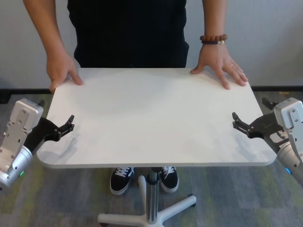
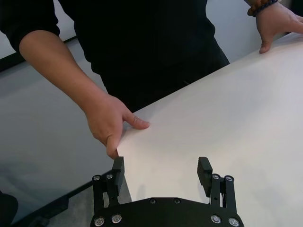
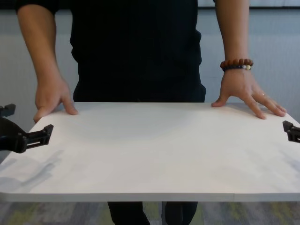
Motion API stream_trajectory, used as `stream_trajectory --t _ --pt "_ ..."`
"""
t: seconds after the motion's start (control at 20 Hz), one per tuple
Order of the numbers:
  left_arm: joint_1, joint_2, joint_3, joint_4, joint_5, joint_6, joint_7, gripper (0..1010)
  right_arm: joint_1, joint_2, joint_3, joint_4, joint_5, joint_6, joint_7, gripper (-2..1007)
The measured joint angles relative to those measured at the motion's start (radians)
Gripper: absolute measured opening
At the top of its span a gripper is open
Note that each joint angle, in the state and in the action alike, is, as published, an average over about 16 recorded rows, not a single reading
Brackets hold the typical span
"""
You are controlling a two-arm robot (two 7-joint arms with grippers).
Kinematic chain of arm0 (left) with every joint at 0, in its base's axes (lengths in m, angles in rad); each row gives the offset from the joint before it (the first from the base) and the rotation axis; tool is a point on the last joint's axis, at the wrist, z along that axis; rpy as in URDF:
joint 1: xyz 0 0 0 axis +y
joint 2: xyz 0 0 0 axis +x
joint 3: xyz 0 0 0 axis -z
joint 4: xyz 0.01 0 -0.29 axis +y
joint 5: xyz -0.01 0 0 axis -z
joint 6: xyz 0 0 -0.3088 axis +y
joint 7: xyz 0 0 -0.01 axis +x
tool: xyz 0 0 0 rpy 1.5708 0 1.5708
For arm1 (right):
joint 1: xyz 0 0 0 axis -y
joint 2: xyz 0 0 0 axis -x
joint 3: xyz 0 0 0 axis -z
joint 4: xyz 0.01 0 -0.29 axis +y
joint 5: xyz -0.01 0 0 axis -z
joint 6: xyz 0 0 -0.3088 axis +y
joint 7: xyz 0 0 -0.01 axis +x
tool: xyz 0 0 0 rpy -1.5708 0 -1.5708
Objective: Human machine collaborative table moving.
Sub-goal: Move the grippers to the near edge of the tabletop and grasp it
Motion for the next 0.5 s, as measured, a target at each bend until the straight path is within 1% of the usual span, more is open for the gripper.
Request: stream_trajectory --t 0.5 --pt "0.0 0.0 0.0 0.0 0.0 0.0 0.0 1001 0.0 0.0 0.0 0.0 0.0 0.0 0.0 1005"
